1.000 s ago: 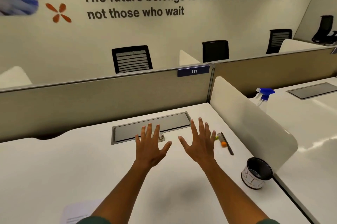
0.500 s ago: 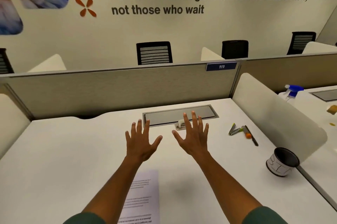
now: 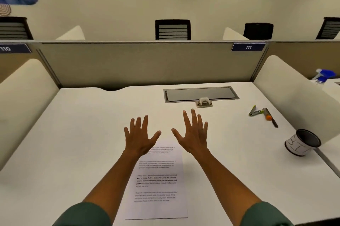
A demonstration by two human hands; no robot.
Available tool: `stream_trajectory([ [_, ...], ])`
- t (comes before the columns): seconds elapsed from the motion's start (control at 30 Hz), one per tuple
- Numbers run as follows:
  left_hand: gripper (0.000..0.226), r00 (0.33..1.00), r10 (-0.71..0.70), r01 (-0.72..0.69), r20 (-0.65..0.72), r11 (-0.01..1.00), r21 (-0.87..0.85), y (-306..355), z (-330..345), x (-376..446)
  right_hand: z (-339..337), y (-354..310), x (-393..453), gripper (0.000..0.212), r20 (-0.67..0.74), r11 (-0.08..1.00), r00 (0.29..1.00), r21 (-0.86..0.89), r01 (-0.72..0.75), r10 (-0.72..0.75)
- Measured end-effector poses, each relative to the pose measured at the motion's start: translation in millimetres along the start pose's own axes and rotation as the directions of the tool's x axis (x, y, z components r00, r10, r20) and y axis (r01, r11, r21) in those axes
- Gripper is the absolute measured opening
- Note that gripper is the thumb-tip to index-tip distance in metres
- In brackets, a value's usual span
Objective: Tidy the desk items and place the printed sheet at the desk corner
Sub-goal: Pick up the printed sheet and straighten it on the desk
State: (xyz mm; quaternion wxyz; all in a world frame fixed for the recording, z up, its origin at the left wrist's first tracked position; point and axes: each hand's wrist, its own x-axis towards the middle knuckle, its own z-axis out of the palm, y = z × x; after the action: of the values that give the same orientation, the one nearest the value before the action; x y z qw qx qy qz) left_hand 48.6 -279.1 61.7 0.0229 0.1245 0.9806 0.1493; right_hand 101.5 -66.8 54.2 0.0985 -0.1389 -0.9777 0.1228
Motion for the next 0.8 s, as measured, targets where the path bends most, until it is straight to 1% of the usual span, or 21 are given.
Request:
stream_trajectory([
  [0.13, 0.090, 0.997, -0.041, 0.044, 0.065, 0.998, -0.046, -20, 12, -27, 20, -10, -29, 0.089, 0.072, 1.000, 0.997, -0.004, -0.013, 0.013],
  [0.37, 0.090, 0.974, -0.136, 0.159, 0.181, 0.980, -0.116, -36, 40, -70, 44, -17, -76, 0.088, 0.182, 0.997, 0.982, 0.040, -0.061, 0.053],
  [0.47, 0.090, 0.967, -0.172, 0.200, 0.189, 0.970, -0.139, -39, 51, -83, 51, -19, -91, 0.089, 0.227, 0.994, 0.972, 0.064, -0.083, 0.067],
  [0.57, 0.088, 0.956, -0.218, 0.257, 0.196, 0.946, -0.198, -39, 60, -95, 57, -21, -104, 0.089, 0.256, 0.992, 0.963, 0.077, -0.105, 0.082],
  [0.63, 0.086, 0.953, -0.239, 0.277, 0.189, 0.937, -0.214, -37, 64, -102, 62, -23, -111, 0.088, 0.289, 0.986, 0.951, 0.094, -0.141, 0.108],
  [0.73, 0.081, 0.951, -0.258, 0.288, 0.171, 0.940, -0.184, -33, 69, -112, 67, -24, -119, 0.086, 0.348, 0.969, 0.925, 0.128, -0.212, 0.156],
  [0.8, 0.079, 0.950, -0.260, 0.286, 0.171, 0.946, -0.153, -32, 72, -119, 69, -24, -123, 0.083, 0.359, 0.964, 0.917, 0.130, -0.233, 0.173],
])
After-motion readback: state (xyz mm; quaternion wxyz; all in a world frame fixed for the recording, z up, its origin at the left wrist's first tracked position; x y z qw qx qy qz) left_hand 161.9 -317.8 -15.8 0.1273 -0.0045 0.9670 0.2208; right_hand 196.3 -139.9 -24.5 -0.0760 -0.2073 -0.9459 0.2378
